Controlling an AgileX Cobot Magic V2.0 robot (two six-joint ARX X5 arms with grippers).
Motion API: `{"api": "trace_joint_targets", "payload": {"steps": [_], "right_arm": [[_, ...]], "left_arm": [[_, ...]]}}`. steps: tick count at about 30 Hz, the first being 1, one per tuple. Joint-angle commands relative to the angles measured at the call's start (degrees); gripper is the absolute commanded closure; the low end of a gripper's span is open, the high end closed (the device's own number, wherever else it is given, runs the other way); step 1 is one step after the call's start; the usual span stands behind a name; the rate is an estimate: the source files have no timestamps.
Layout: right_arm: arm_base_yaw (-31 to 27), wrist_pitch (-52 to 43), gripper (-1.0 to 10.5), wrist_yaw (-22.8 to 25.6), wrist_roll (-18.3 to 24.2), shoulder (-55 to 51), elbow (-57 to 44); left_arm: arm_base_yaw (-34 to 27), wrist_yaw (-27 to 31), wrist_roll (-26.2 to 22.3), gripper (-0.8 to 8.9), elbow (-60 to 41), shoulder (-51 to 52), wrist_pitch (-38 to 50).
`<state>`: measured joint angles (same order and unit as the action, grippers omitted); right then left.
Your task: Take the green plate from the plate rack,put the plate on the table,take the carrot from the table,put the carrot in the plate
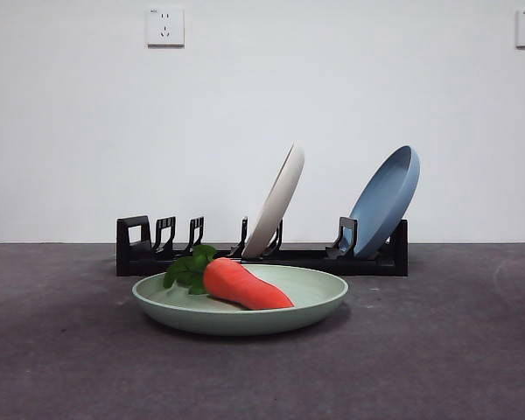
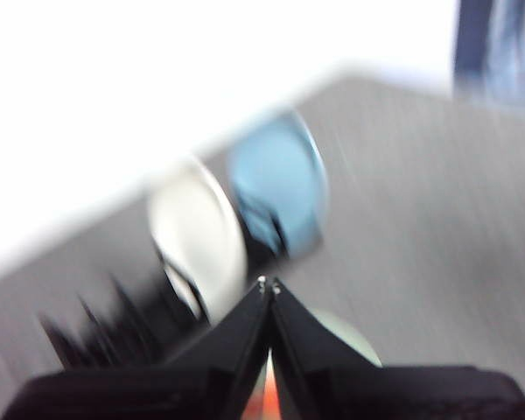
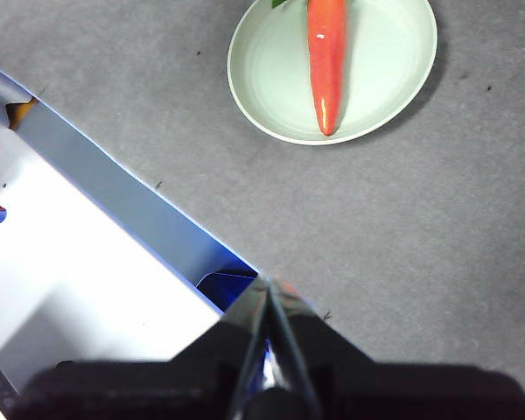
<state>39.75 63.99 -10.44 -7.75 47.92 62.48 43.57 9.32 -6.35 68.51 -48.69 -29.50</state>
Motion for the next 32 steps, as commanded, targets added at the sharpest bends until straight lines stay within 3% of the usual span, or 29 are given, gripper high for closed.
{"api": "trace_joint_targets", "payload": {"steps": [1, 4, 7, 13, 23, 32], "right_arm": [[0.07, -0.13, 9.5, 0.09, -0.33, -0.35, -0.28], [0.07, -0.13, 9.5, 0.07, -0.33, -0.37, -0.28], [0.07, -0.13, 9.5, 0.07, -0.33, -0.35, -0.28], [0.07, -0.13, 9.5, 0.09, -0.33, -0.37, -0.28], [0.07, -0.13, 9.5, 0.09, -0.31, -0.37, -0.28], [0.07, -0.13, 9.5, 0.07, -0.33, -0.48, -0.28]], "left_arm": [[-12.63, -9.62, -3.63, 8.16, -2.99, 4.04, 8.13], [-23.04, -14.14, -4.26, 8.16, -7.52, 9.18, 14.60], [-30.58, -13.86, -4.39, 8.16, -13.94, 14.60, 20.31], [-38.88, -13.88, -4.37, 8.16, -31.78, 26.86, 29.62], [-42.99, -13.90, 0.79, 8.16, -57.55, 42.12, 31.41], [-42.97, -13.99, 7.91, 8.16, -68.35, 48.63, 28.59]]}}
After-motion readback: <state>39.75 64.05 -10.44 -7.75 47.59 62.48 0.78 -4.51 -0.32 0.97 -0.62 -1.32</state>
